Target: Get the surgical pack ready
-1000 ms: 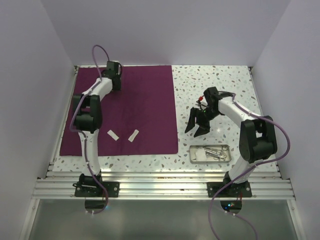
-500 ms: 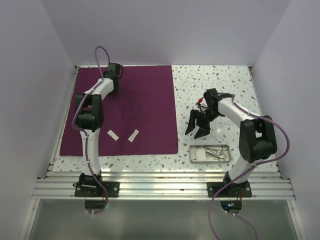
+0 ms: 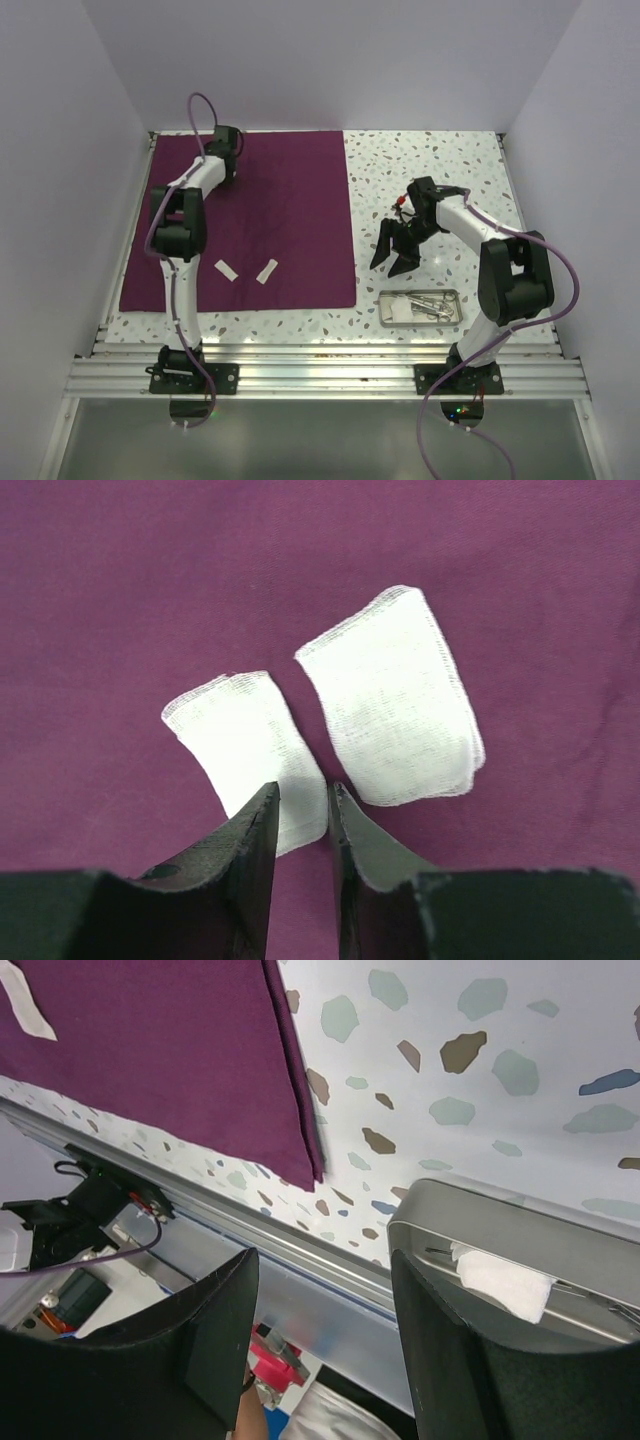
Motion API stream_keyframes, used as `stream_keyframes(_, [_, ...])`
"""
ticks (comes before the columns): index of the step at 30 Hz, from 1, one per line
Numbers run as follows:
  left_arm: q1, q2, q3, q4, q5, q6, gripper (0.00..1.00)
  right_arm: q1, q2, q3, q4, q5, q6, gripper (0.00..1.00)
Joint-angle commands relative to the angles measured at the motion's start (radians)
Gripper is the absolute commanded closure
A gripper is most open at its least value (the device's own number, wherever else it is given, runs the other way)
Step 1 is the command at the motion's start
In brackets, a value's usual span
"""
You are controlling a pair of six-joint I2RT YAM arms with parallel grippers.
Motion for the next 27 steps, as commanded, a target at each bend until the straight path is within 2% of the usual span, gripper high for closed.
stream_keyframes(1, [0.025, 0.014, 0.027, -0.004, 0.003, -0.006, 0.73, 0.003, 0.007, 0.014, 0.020, -0.035, 0.010, 0.40])
stream_keyframes(4, [0.030, 0.009, 0.026, -0.009, 0.001, -0.010, 0.85, 0.003, 0.004, 0.012, 0.022, -0.033, 0.012, 0.40])
stream_keyframes(11, [0.030, -0.039, 0.041, -0.016, -0.025, -0.039, 1.00, 0.001, 0.004, 0.014, 0.022, -0.040, 0.010, 0.40])
stream_keyframes(27, [0.019, -0.051, 0.111, 0.011, -0.011, -0.078, 1.00, 0.001, 0.007, 0.009, 0.005, -0.040, -0.014, 0.40])
